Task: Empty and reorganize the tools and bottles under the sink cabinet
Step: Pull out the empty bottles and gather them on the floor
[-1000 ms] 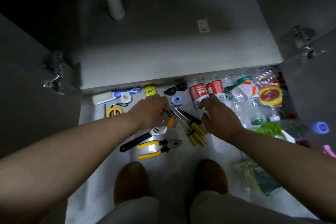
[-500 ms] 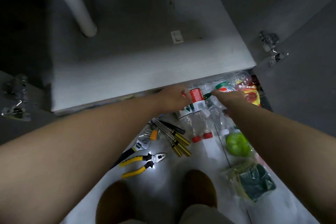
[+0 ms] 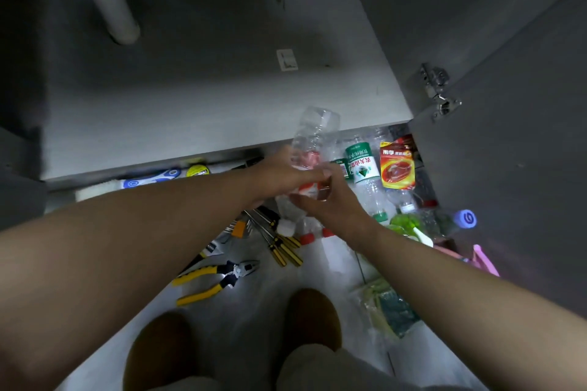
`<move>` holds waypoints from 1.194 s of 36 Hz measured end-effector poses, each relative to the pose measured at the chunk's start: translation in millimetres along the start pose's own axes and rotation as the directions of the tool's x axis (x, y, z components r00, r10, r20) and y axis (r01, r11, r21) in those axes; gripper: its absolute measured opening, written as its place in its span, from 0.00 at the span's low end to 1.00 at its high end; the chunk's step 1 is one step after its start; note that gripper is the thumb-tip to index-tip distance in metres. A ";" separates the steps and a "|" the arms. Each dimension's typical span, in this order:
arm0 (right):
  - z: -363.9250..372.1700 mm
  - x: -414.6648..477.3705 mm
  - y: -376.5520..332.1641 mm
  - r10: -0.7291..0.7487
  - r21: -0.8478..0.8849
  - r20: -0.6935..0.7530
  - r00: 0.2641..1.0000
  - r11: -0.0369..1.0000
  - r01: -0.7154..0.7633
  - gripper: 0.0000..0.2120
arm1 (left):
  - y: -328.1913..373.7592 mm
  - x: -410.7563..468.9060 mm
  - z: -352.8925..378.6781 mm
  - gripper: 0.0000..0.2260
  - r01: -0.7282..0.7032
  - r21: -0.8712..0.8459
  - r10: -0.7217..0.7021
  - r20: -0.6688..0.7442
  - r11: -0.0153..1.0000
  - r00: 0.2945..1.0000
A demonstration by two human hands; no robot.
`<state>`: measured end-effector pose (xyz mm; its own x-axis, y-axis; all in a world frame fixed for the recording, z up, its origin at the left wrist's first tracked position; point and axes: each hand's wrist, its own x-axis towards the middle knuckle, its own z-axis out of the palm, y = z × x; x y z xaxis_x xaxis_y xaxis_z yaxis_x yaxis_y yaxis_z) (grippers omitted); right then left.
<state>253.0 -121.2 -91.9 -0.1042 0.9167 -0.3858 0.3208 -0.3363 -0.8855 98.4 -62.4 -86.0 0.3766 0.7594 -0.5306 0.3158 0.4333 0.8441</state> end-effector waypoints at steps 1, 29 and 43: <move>0.9 0.8 -1.0 0.008 0.022 0.041 0.999 1.000 -0.009 0.30 | -0.6 -0.9 -3.0 0.28 0.004 0.039 -0.001 -0.065 0.999 0.998; 60.1 57.0 44.2 0.011 -0.913 -0.118 0.993 0.393 -0.113 0.43 | -52.5 -5.2 -67.3 0.23 -0.006 -0.129 -0.043 -0.378 0.992 0.925; -6.3 47.9 -23.7 0.374 -0.643 -0.006 0.927 0.709 -0.290 0.40 | 32.3 -39.4 -67.2 0.26 0.120 0.190 -0.101 -0.107 0.974 0.989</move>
<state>246.4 -68.0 -87.7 0.0289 0.7253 -0.6878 0.8630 -0.3653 -0.3489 35.3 -45.6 -32.7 0.2477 0.7593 -0.6018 0.5186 0.4208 0.7443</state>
